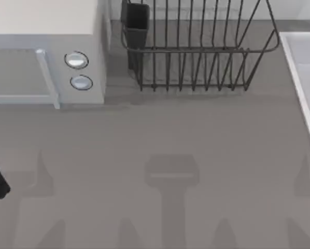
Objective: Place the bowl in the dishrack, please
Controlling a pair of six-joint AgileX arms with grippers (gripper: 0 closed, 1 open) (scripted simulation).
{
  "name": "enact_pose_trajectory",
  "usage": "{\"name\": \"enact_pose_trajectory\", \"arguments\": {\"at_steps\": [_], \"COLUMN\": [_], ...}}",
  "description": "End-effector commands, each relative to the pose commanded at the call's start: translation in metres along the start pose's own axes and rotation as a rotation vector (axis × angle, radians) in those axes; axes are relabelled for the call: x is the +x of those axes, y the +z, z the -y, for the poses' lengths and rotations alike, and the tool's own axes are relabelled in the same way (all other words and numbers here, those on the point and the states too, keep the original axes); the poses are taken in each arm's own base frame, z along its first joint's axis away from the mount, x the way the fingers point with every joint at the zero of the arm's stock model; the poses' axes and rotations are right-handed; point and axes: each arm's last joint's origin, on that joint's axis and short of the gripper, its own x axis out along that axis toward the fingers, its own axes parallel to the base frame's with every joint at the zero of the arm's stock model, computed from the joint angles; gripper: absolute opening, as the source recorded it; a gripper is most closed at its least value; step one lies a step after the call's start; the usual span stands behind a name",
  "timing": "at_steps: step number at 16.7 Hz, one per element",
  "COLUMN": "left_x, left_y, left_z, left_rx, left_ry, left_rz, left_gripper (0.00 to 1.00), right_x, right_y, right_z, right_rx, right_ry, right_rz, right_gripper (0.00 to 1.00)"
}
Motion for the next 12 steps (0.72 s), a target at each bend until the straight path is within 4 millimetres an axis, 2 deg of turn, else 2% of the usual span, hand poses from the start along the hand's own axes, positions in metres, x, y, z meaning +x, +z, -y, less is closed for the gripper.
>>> {"name": "enact_pose_trajectory", "arguments": {"at_steps": [3,6,9,12], "left_x": [0.0,0.0,0.0,0.0], "left_y": [0.0,0.0,0.0,0.0], "left_z": [0.0,0.0,0.0,0.0], "left_rx": [0.0,0.0,0.0,0.0], "left_ry": [0.0,0.0,0.0,0.0], "left_rz": [0.0,0.0,0.0,0.0], "left_gripper": [1.0,1.0,1.0,1.0], "right_x": [0.0,0.001,0.008,0.028], "right_y": [0.002,0.018,0.047,0.073], "right_z": [0.001,0.007,0.019,0.04], "right_rx": [-0.007,-0.063,-0.145,-0.21], "right_ry": [-0.008,-0.065,-0.146,-0.21], "right_rz": [-0.01,-0.097,-0.271,-0.545], "right_gripper": [1.0,1.0,1.0,1.0]}}
